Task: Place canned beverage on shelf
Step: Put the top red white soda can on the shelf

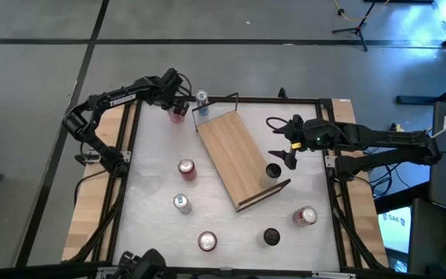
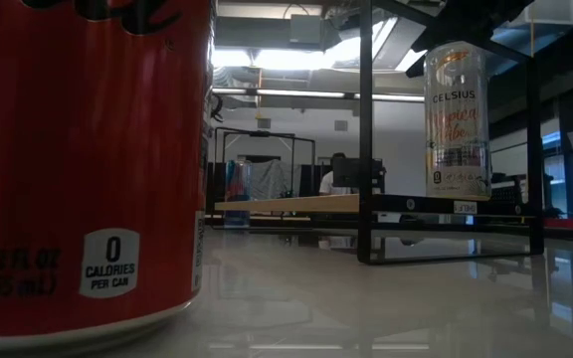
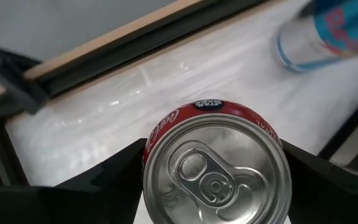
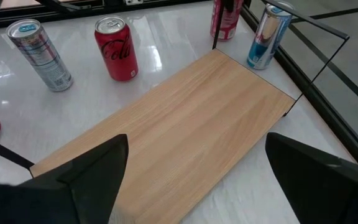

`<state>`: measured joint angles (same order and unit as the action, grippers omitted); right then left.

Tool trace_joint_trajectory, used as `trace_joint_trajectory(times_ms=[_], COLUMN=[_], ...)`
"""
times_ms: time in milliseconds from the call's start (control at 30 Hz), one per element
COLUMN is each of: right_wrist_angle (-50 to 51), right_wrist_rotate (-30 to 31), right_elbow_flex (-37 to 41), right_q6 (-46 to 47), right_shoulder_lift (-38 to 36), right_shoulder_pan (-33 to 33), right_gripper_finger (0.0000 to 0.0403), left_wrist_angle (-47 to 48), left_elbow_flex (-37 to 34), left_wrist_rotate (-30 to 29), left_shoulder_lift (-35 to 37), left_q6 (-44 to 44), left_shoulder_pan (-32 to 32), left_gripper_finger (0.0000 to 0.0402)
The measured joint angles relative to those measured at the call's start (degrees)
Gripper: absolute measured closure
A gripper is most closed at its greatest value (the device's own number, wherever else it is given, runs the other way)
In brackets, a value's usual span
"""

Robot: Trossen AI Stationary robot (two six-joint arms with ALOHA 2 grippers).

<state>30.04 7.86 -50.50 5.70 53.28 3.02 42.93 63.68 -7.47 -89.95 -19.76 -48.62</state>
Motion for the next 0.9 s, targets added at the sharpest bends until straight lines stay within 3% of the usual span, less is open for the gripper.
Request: trace_joint_trajectory(times_ms=[200, 467, 633, 900], right_wrist_angle=[0.0, 0.0, 0.0, 0.0], right_wrist_rotate=[0.0, 0.0, 0.0, 0.0], right_elbow_flex=[0.0, 0.0, 0.0, 0.0], right_q6=[0.0, 0.0, 0.0, 0.0], right_shoulder_lift=[0.0, 0.0, 0.0, 0.0], right_shoulder_pan=[0.0, 0.0, 0.0, 0.0], right_gripper_finger=[0.0029, 0.0029, 0.0029, 0.0029], left_wrist_angle=[2.4, 5.4, 5.5, 5.6], left_elbow_flex=[0.1, 0.1, 0.1, -0.1], left_wrist_rotate=[-0.4, -3.5, -3.5, -1.6], left_shoulder_lift=[0.0, 0.1, 0.1, -0.1], left_q6=[-9.9, -15.8, -16.2, -15.2], left_shoulder_pan=[0.0, 0.1, 0.4, 0.9], left_gripper_finger=[0.0119, 0.0119, 0.0117, 0.0078])
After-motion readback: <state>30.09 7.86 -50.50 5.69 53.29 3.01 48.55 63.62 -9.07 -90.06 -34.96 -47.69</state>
